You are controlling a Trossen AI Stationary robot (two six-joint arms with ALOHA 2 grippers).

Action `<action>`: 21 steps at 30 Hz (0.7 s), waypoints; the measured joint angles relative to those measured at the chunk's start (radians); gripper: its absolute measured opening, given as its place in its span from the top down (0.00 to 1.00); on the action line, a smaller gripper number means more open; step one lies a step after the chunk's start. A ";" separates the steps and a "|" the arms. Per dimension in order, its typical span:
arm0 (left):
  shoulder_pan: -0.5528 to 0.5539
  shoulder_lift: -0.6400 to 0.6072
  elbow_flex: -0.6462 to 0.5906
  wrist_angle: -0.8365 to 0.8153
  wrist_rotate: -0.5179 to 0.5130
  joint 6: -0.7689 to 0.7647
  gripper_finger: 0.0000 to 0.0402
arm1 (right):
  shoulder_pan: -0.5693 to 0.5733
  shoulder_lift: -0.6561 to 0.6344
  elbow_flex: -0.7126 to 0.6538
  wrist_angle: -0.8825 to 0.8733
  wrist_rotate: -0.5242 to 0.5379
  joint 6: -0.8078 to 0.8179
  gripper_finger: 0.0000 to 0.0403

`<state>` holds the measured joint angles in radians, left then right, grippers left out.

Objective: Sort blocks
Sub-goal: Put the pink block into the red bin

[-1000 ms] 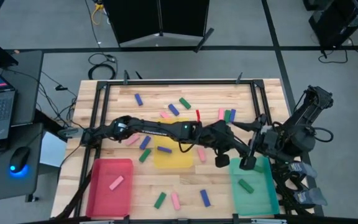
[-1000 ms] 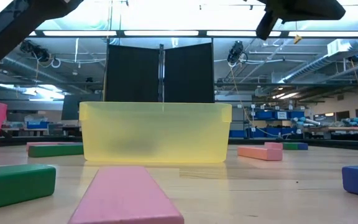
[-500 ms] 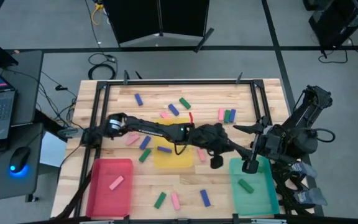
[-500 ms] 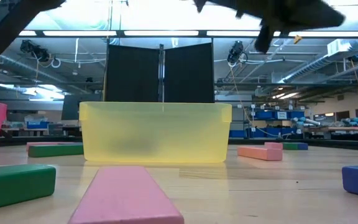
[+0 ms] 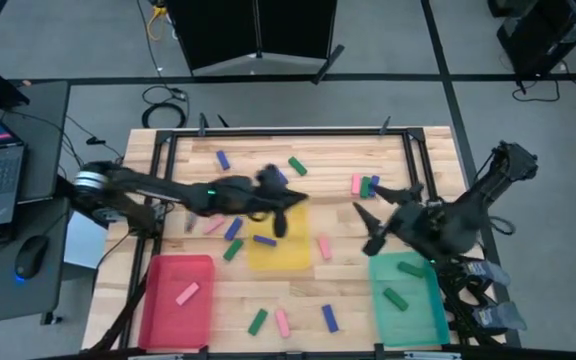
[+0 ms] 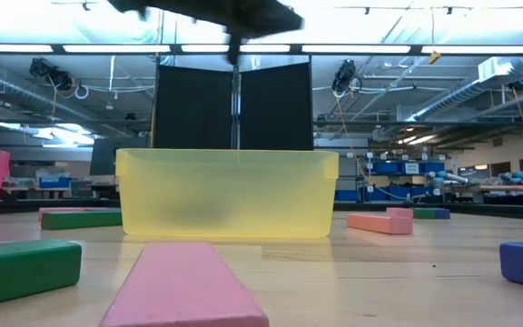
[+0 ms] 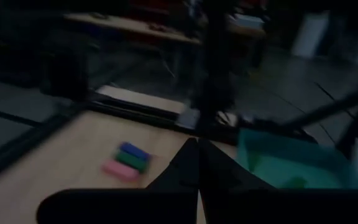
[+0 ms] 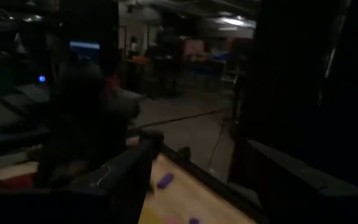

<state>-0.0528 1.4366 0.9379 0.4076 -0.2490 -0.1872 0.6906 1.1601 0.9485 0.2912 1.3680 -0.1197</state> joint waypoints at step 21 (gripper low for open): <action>-0.010 -0.870 -0.354 -0.377 -0.358 -0.112 0.98 | -0.217 0.394 0.000 -0.831 -0.927 1.273 0.37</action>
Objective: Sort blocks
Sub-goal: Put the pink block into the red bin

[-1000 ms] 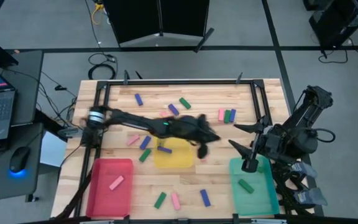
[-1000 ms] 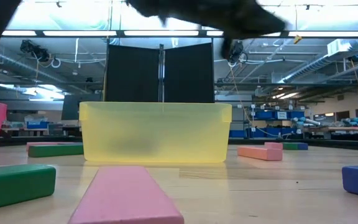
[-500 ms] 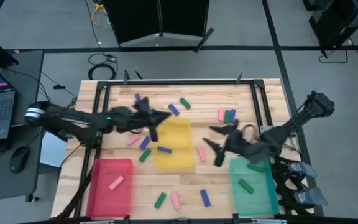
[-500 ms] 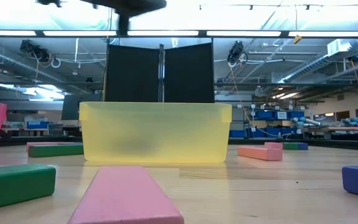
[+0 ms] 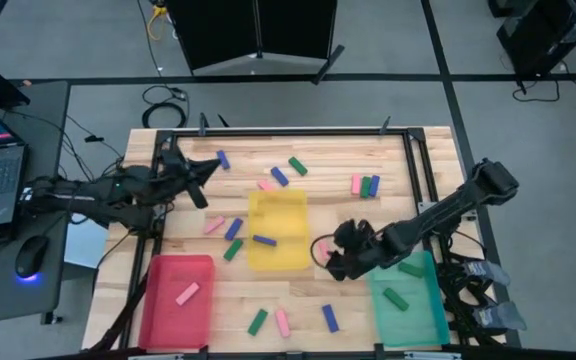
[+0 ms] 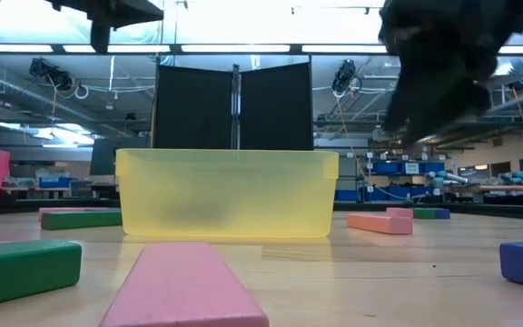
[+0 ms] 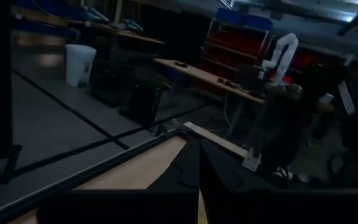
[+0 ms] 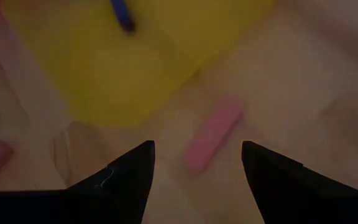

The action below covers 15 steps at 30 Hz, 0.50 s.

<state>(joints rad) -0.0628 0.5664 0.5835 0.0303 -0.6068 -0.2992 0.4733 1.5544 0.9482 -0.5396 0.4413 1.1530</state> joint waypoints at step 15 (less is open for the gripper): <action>0.000 -0.038 0.000 -0.019 -0.007 0.005 0.98 | -0.042 0.238 0.000 0.084 -0.016 0.138 0.21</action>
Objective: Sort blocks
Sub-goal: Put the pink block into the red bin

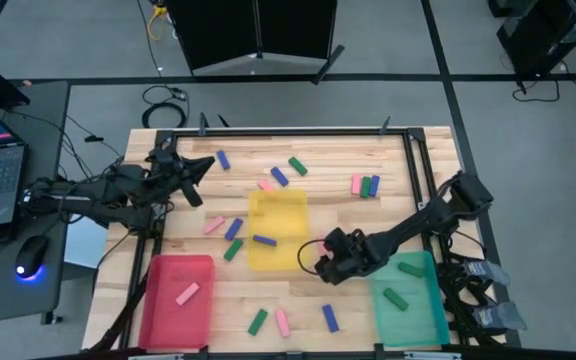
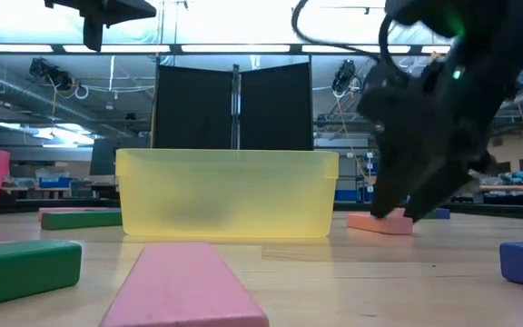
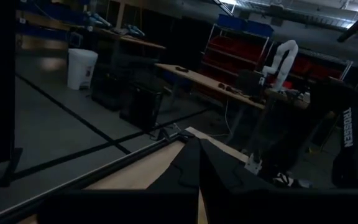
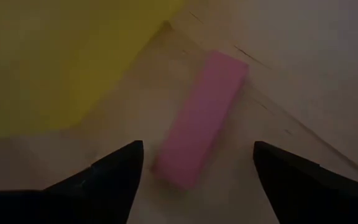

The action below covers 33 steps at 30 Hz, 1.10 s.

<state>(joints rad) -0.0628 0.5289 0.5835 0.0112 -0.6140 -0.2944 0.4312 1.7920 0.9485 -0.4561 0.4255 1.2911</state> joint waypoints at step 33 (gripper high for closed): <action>0.000 0.001 0.001 -0.010 -0.004 -0.028 0.98 | 0.014 -0.268 -0.004 0.147 0.364 -0.262 0.71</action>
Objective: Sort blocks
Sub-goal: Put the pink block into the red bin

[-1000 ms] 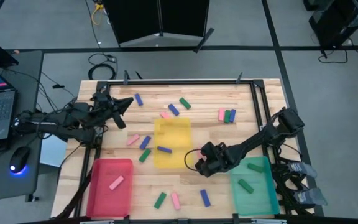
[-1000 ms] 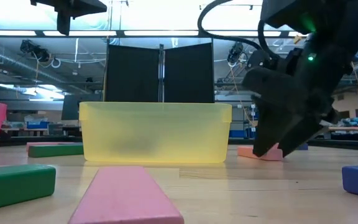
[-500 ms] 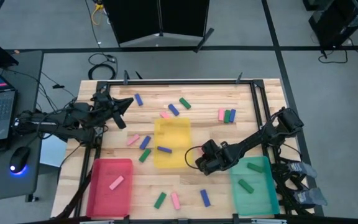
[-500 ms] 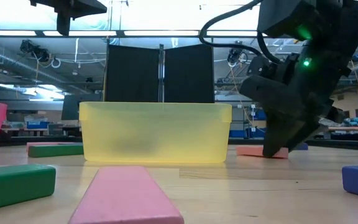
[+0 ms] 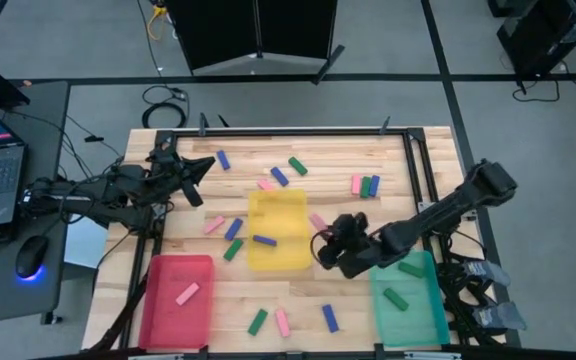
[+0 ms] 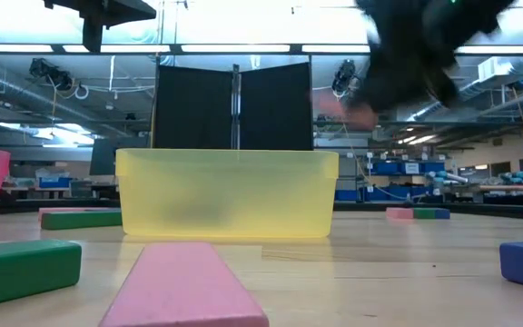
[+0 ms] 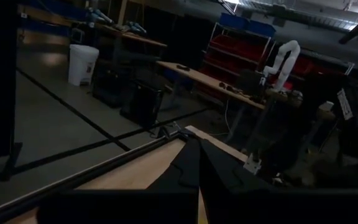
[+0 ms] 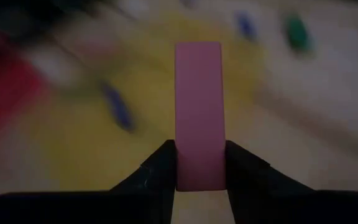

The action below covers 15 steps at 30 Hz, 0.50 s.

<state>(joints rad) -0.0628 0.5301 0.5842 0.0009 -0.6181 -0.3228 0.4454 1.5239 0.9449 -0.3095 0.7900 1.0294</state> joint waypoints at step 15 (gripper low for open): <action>0.017 -0.060 0.001 0.004 -0.029 -0.144 0.98 | -0.190 0.510 0.408 0.756 -0.471 -0.667 0.71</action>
<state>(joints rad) -0.0456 0.4696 0.5850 0.0049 -0.6468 -0.4667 0.2554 2.0335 1.3534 0.4461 0.3194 0.3622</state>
